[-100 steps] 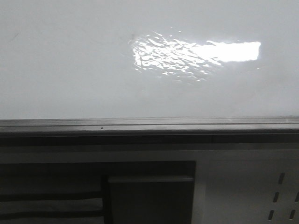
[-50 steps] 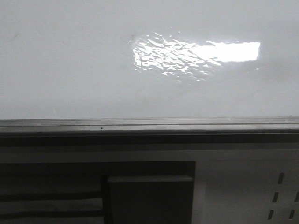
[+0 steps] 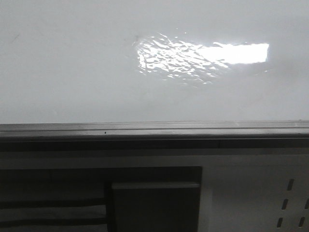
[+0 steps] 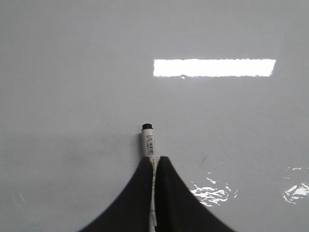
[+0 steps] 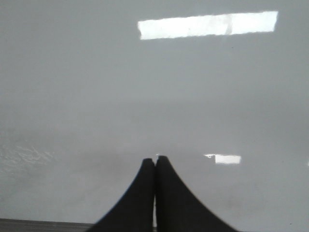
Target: Write number 4 on whiteboard
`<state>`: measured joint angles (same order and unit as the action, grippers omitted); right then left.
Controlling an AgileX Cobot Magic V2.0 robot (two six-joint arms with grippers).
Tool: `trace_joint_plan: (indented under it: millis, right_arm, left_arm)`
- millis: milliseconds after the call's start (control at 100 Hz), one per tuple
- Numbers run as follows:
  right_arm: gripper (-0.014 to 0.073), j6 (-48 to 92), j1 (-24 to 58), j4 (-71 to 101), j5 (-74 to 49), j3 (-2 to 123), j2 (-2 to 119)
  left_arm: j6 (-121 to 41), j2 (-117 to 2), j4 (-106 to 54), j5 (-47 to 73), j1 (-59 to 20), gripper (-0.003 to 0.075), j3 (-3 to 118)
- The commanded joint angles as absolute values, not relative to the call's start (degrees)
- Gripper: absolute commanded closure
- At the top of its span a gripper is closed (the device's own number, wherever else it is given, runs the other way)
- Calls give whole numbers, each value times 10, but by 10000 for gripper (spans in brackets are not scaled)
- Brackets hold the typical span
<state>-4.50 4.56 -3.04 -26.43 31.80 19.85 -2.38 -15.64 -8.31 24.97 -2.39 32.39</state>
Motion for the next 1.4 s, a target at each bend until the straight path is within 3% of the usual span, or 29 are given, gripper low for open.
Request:
trace_joint_plan:
  millis: [0, 120, 190, 300, 400, 950, 1390]
  right_arm:
    - [665, -44, 41, -38, -216, 339, 208]
    - [598, -44, 41, -38, -218, 339, 208]
    - [483, -44, 41, -38, -218, 339, 208]
    - [265, -44, 41, -43, -216, 339, 208]
    - [180, -44, 41, -43, -216, 339, 208]
    - [176, -44, 41, -43, -216, 336, 208]
    - [176, -44, 41, -42, -216, 336, 208]
  left_arm:
    - [-19, -168, -90, 206, -24, 741, 343]
    - [-20, -168, -70, 208, -24, 715, 340]
    - [-20, -168, -39, 208, -24, 619, 340]
    - [-20, -168, -25, 208, -24, 370, 340]
    - [-20, -168, -27, 208, -24, 264, 340]
    - [-20, -182, -47, 215, -24, 260, 338]
    - [-45, -404, -65, 174, -25, 258, 338]
